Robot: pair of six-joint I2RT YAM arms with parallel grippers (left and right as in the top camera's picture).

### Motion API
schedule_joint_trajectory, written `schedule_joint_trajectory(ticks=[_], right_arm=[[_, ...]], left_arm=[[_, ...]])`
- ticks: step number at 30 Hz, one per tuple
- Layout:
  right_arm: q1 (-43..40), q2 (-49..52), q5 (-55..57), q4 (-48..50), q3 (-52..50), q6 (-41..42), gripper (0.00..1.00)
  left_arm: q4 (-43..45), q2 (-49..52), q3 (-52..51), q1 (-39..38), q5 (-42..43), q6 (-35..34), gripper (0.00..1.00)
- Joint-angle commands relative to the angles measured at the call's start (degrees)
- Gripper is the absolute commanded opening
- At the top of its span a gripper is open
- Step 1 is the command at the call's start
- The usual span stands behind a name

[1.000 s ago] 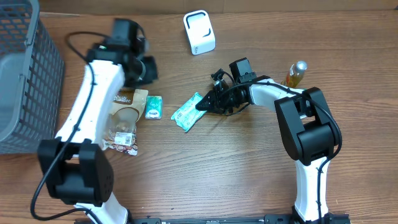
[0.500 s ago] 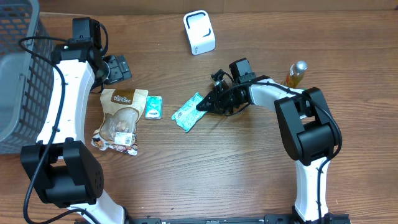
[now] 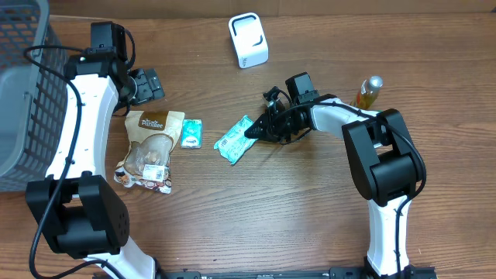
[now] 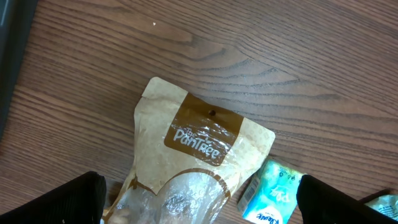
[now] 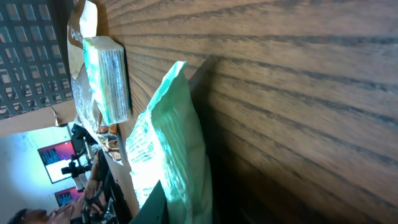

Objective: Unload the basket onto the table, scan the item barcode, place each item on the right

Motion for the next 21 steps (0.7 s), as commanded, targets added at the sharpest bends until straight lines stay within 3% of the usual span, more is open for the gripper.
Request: schedule_joint_trajectory(ticks=[1, 21], right_arm=[[0.3, 0.7, 2.9, -0.7, -0.3, -0.4, 0.11], [0.3, 0.7, 3.0, -0.9, -0.3, -0.4, 0.13]], left_arm=[[-0.1, -0.5, 0.5, -0.3, -0.9, 0.0, 1.00], [-0.1, -0.5, 0.5, -0.3, -0.9, 0.0, 1.00]])
